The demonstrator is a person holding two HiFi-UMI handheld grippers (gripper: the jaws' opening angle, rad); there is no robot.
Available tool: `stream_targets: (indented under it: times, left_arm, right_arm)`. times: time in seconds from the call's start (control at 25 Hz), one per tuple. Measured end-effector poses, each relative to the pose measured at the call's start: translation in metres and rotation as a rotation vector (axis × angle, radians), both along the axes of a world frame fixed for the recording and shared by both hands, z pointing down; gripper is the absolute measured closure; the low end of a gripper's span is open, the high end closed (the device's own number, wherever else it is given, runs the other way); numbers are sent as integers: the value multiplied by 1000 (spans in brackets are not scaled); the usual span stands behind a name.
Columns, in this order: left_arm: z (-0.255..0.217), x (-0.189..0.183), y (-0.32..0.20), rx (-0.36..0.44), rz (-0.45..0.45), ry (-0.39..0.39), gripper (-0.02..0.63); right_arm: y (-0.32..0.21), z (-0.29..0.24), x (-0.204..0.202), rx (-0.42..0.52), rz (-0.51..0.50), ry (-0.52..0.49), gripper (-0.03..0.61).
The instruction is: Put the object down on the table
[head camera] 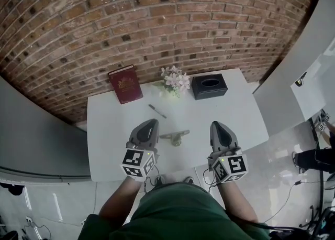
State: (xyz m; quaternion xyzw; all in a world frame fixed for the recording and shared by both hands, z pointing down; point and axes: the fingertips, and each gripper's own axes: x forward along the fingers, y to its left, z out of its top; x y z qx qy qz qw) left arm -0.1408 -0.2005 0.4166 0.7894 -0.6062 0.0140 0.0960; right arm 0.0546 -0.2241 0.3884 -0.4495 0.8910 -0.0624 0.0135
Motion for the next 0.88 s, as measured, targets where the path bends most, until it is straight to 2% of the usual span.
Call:
stream_targets:
  times: [0.88]
  left_arm:
    - [9, -3, 2, -10, 1, -9, 592]
  right_arm:
    - [0, 2, -4, -11, -10, 18, 577]
